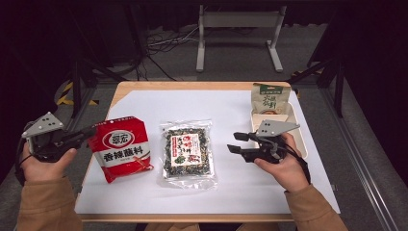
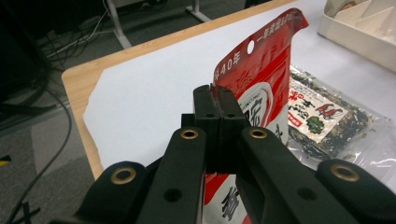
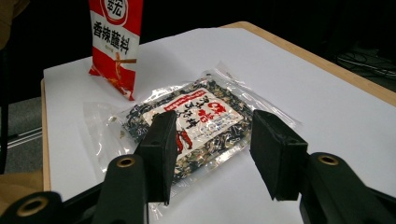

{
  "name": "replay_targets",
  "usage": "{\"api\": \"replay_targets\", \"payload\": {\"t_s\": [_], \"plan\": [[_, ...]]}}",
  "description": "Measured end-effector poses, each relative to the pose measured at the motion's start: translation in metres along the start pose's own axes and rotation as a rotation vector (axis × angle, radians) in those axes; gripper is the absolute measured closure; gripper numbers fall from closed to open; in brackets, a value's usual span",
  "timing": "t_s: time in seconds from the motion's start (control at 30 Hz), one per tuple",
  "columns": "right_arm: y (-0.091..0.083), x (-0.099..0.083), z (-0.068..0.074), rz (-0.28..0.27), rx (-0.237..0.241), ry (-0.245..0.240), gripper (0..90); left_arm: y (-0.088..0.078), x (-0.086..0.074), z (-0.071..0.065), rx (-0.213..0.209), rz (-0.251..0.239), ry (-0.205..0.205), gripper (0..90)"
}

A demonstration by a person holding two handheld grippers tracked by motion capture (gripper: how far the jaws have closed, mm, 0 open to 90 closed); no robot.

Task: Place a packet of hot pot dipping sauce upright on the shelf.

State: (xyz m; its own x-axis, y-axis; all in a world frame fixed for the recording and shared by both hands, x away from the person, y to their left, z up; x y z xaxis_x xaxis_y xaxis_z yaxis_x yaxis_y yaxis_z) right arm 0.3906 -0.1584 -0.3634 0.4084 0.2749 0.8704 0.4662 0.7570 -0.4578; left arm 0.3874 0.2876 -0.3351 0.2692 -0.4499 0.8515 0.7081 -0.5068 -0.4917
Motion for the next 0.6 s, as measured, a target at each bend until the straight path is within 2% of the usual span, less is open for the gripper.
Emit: {"api": "replay_targets", "payload": {"t_s": [0.23,0.3,0.43,0.6], "plan": [[0.001,0.002,0.005,-0.003,0.013,-0.006,51.2,-0.005,0.015,-0.013,0.001,-0.034,0.051,89.7],[0.001,0.002,0.005,-0.002,0.015,-0.003,51.1,-0.005,0.021,-0.019,-0.015,-0.047,0.062,89.8],[0.005,0.003,0.007,-0.001,0.035,0.006,50.6,-0.003,0.026,-0.023,-0.017,-0.055,0.067,89.7],[0.013,0.005,0.011,0.012,0.051,-0.01,48.5,0.002,0.035,-0.03,-0.047,-0.078,0.072,89.7]]}}
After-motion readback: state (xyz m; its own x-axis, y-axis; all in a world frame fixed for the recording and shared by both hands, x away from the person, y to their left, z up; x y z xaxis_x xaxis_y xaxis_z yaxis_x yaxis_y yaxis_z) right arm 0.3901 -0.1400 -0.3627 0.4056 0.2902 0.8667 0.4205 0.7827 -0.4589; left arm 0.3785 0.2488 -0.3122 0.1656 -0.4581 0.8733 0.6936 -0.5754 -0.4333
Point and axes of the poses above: each handheld gripper's, and its own axes: y roughly forward along the jaws, x roughly out of its top, z roughly to its left, the point moved 7 cm from there along y, roughly forward along the jaws, and after that the axes turned 12 degrees about y, right-handed, at the moved point
